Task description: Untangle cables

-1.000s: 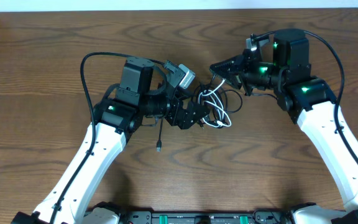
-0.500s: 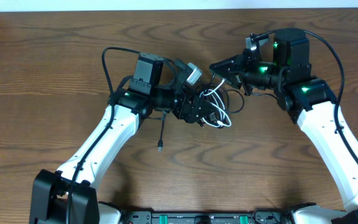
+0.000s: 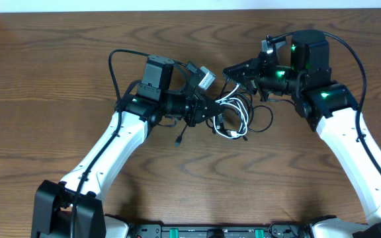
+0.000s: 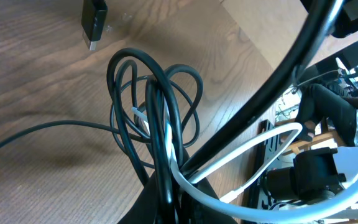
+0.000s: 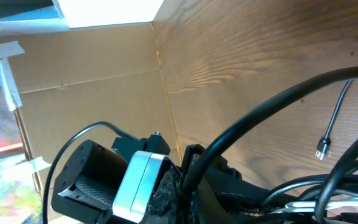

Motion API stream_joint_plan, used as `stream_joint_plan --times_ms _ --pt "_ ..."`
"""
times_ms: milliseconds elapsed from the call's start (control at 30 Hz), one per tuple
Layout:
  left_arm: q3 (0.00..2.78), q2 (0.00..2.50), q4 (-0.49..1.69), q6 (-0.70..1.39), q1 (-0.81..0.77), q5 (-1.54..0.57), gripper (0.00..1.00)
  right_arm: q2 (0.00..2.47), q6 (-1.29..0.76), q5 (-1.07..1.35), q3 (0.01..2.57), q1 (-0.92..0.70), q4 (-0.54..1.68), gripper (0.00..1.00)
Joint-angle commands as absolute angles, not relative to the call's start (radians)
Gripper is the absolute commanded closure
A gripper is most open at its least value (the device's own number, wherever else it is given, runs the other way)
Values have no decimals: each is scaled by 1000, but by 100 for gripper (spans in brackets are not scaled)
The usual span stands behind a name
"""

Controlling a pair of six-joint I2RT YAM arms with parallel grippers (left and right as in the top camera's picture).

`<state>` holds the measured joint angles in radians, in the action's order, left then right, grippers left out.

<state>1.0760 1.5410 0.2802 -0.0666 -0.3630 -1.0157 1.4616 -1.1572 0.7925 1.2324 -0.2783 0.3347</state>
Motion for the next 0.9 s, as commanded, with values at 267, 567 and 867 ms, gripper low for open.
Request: stream_joint_plan --times_ms 267,567,867 --pt "1084 1501 278 10 -284 -987 92 1453 -1042 372 1248 -276 625 99" --pt "1084 1423 278 9 -236 -982 92 1453 -961 266 1248 -276 756 18" --pt "1084 1421 279 -19 -226 -1052 92 1453 -965 583 1248 -276 611 15"
